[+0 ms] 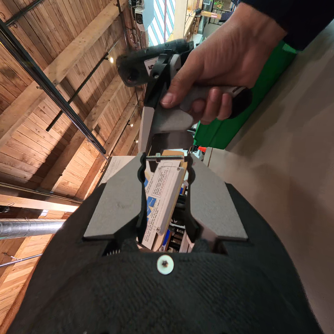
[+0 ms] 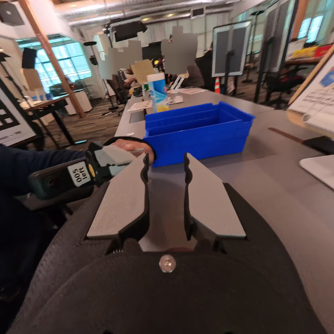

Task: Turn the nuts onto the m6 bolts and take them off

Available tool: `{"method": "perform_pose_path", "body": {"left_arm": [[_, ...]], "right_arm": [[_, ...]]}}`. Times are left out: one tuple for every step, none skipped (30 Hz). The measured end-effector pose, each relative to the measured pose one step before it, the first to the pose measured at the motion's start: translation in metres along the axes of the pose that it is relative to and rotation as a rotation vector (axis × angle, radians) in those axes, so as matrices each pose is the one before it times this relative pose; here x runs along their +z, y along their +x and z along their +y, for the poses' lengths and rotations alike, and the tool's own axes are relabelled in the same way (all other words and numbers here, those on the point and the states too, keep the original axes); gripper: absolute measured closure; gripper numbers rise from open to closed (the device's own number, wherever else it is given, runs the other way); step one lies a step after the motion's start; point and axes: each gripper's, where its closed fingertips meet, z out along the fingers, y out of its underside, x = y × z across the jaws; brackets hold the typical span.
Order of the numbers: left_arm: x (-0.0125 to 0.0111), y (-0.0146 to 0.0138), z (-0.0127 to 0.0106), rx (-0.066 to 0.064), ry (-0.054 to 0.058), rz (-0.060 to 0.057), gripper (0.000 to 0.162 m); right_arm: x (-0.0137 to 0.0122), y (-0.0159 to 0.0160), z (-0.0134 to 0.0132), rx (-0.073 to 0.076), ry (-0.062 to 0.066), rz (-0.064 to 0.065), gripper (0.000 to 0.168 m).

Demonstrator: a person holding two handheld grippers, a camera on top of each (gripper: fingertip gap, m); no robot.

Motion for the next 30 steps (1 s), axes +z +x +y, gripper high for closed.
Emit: {"method": "perform_pose_path", "body": {"left_arm": [[-0.00034, -0.00130, 0.00044, 0.0069, -0.0036, -0.0058, 0.118], [-0.00072, -0.00330, -0.00050, -0.0013, 0.0031, -0.0105, 0.118], [-0.00092, -0.00366, 0.00013, -0.0143, -0.0002, -0.0064, 0.118], [-0.00125, -0.00468, 0.00067, -0.0190, -0.0031, -0.0102, 0.118], [-0.00183, -0.00337, 0.00020, -0.0171, 0.0010, -0.0036, 0.118], [-0.00205, -0.00257, 0.00060, -0.0169, -0.0015, -0.0042, 0.118], [-0.00178, -0.00201, 0.00121, -0.0101, -0.0065, -0.0059, 0.118], [-0.00143, -0.00097, 0.00102, -0.0007, -0.0060, -0.0023, 0.118], [-0.00098, -0.00041, 0.00027, 0.0020, -0.0024, -0.0026, 0.118], [-0.00028, 0.00010, 0.00023, 0.0021, -0.0027, -0.0022, 0.118], [0.00012, 0.00034, -0.00025, 0.0020, -0.0014, -0.0012, 0.118], [0.00013, 0.00063, -0.00051, 0.0006, 0.0001, 0.0003, 0.118], [0.00040, 0.00087, -0.00058, 0.0003, 0.0002, 0.0012, 0.118], [0.00019, 0.00089, -0.00064, 0.0003, 0.0012, 0.0014, 0.118], [0.00037, 0.00139, -0.00014, -0.0010, -0.0003, 0.0043, 0.118], [0.00030, 0.00192, 0.00035, -0.0007, -0.0018, 0.0064, 0.118], [0.00038, 0.00181, 0.00055, 0.0025, -0.0023, 0.0042, 0.118], [0.00033, 0.00162, 0.00072, 0.0016, -0.0026, 0.0059, 0.118], [0.00042, 0.00158, 0.00108, -0.0044, -0.0043, 0.0063, 0.118], [0.00057, 0.00170, 0.00108, -0.0063, -0.0038, 0.0101, 0.118], [0.00069, 0.00148, 0.00084, -0.0079, -0.0025, 0.0069, 0.118], [0.00055, 0.00094, 0.00024, -0.0023, -0.0007, 0.0033, 0.118], [0.00040, 0.00095, -0.00014, 0.0022, -0.0006, 0.0020, 0.118], [0.00045, 0.00128, -0.00042, 0.0038, -0.0011, 0.0034, 0.118], [0.00034, 0.00138, -0.00049, 0.0059, -0.0002, 0.0026, 0.118], [0.00043, 0.00176, -0.00025, 0.0060, -0.0003, 0.0049, 0.118], [0.00037, 0.00143, 0.00007, 0.0023, -0.0001, 0.0040, 0.118], [0.00000, 0.00163, -0.00035, 0.0006, 0.0035, 0.0073, 0.118], [0.00048, 0.00230, 0.00164, -0.0025, -0.0074, 0.0110, 0.118], [0.00056, 0.00279, 0.00117, -0.0029, -0.0017, 0.0119, 0.118]], "right_arm": [[0.00118, -0.00167, 0.00533, -0.0038, -0.0182, -0.0107, 0.136], [0.00042, 0.00170, 0.00487, -0.0106, -0.0139, 0.0163, 0.134], [0.00051, -0.00023, 0.00419, -0.0074, -0.0136, 0.0041, 0.134], [0.00071, -0.00356, 0.00305, 0.0016, -0.0096, -0.0188, 0.136], [0.00066, -0.00431, 0.00044, 0.0097, 0.0037, -0.0254, 0.141], [0.00069, -0.00383, -0.00158, 0.0088, 0.0133, -0.0236, 0.144], [0.00092, -0.00263, -0.00106, 0.0038, 0.0068, -0.0155, 0.147], [0.00100, -0.00106, -0.00019, -0.0013, 0.0010, -0.0035, 0.148], [0.00089, -0.00093, -0.00002, -0.0052, 0.0003, -0.0015, 0.149], [0.00032, -0.00144, 0.00008, -0.0058, 0.0015, -0.0042, 0.153], [-0.00030, -0.00091, 0.00017, -0.0022, 0.0026, -0.0032, 0.155], [-0.00065, -0.00012, 0.00057, 0.0038, 0.0022, -0.0024, 0.155], [-0.00081, -0.00048, 0.00063, 0.0084, 0.0018, -0.0077, 0.156], [-0.00085, -0.00057, 0.00074, 0.0105, 0.0018, -0.0105, 0.157], [-0.00075, 0.00006, 0.00057, 0.0097, 0.0021, -0.0065, 0.157], [-0.00112, 0.00077, -0.00041, 0.0064, 0.0061, -0.0001, 0.156], [-0.00125, 0.00085, -0.00088, 0.0041, 0.0071, 0.0025, 0.154], [-0.00119, 0.00007, -0.00083, 0.0029, 0.0044, -0.0001, 0.152], [-0.00125, -0.00164, -0.00142, 0.0011, 0.0073, -0.0092, 0.152], [-0.00054, -0.00300, -0.00155, 0.0020, 0.0084, -0.0162, 0.149], [0.00013, -0.00313, -0.00068, 0.0040, 0.0050, -0.0159, 0.149], [0.00100, -0.00161, 0.00126, 0.0027, -0.0060, -0.0063, 0.149], [0.00149, 0.00053, 0.00362, -0.0036, -0.0220, 0.0079, 0.149], [0.00163, 0.00089, 0.00458, -0.0115, -0.0276, 0.0124, 0.149], [0.00180, -0.00095, 0.00368, -0.0132, -0.0214, 0.0010, 0.150], [0.00187, -0.00265, 0.00223, -0.0082, -0.0136, -0.0091, 0.154], [0.00169, -0.00068, 0.00162, -0.0067, -0.0106, 0.0023, 0.156], [0.00104, 0.00273, 0.00275, -0.0110, -0.0185, 0.0239, 0.161], [-0.00022, 0.00241, 0.00269, -0.0156, -0.0199, 0.0191, 0.162], [-0.00056, 0.00188, 0.00302, -0.0105, -0.0236, 0.0152, 0.162]]}}
